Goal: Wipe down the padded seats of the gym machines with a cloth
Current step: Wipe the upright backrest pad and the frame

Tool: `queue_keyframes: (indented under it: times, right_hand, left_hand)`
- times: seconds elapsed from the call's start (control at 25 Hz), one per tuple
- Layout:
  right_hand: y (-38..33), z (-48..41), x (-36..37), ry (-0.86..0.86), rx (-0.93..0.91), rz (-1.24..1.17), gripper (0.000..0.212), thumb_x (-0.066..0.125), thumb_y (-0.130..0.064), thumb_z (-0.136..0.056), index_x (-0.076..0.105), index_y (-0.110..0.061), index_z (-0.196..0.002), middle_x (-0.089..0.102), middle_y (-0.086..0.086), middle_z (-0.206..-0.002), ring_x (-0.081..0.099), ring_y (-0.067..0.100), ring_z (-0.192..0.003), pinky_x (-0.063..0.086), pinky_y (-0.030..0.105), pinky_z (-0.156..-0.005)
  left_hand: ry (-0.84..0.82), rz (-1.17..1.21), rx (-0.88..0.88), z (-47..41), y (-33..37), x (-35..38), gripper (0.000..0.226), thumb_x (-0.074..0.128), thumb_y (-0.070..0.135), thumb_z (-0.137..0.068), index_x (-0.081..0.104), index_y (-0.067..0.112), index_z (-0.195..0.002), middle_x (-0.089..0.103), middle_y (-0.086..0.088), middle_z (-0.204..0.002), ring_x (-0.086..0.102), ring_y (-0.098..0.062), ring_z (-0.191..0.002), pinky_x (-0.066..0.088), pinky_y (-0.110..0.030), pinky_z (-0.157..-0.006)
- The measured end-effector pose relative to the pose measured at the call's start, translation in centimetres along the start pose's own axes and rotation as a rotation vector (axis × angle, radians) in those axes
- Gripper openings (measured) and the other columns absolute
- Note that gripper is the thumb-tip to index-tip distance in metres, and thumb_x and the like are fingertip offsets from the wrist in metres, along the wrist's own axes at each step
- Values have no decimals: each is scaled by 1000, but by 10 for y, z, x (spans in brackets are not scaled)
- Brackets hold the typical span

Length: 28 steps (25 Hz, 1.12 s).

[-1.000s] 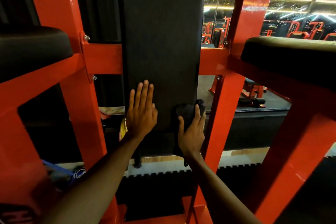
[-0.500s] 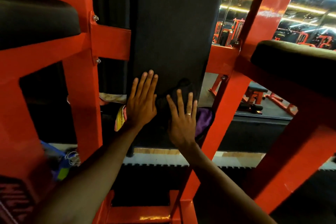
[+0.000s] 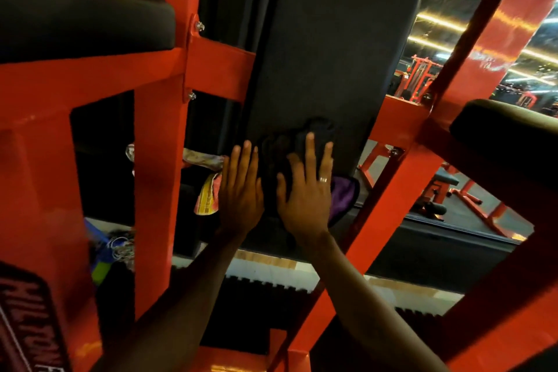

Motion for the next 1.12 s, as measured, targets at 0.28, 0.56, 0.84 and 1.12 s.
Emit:
queue_keyframes:
  times: [0.28, 0.56, 0.84, 1.12]
  right_hand:
    - [47, 23, -8, 35, -99, 121, 50, 50, -48, -103, 46, -32, -151, 17, 9, -169, 14, 41, -155, 30, 63, -117]
    - [-7, -21, 15, 27, -39, 79, 58, 55, -47, -102, 39, -32, -156, 11, 10, -170, -2, 44, -155, 23, 62, -121]
    - [24, 6, 4, 12, -93, 69, 55, 57, -40, -102, 43, -30, -153, 14, 9, -170, 7, 40, -156, 36, 62, -114]
    - [-36, -13, 26, 4, 44, 3, 58, 55, -39, -101, 40, -29, -156, 11, 10, -170, -3, 41, -155, 39, 58, -113]
  left_hand:
    - [-69, 75, -50, 10, -9, 3, 52, 30, 26, -109, 29, 7, -156, 20, -11, -166, 16, -33, -155, 26, -56, -121]
    - [-99, 78, -5, 16, -18, 10, 57, 40, 21, -104, 27, 0, -156, 18, -15, -166, 13, -36, -155, 28, -61, -118]
    - [-148, 154, -37, 11, -18, 5, 53, 27, 31, -111, 22, 6, -158, 18, -11, -167, 12, -29, -156, 30, -54, -120]
    - [-237, 292, -115, 35, -34, -20, 57, 42, 15, -108, 19, 8, -159, 7, 0, -170, 14, -21, -156, 18, -27, -125]
Point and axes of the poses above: each hand's wrist, its own z-axis away from the middle knuckle, its own x-axis out of the palm, y = z × x, the point moved 7 cm from there along -z, towards the middle knuckle
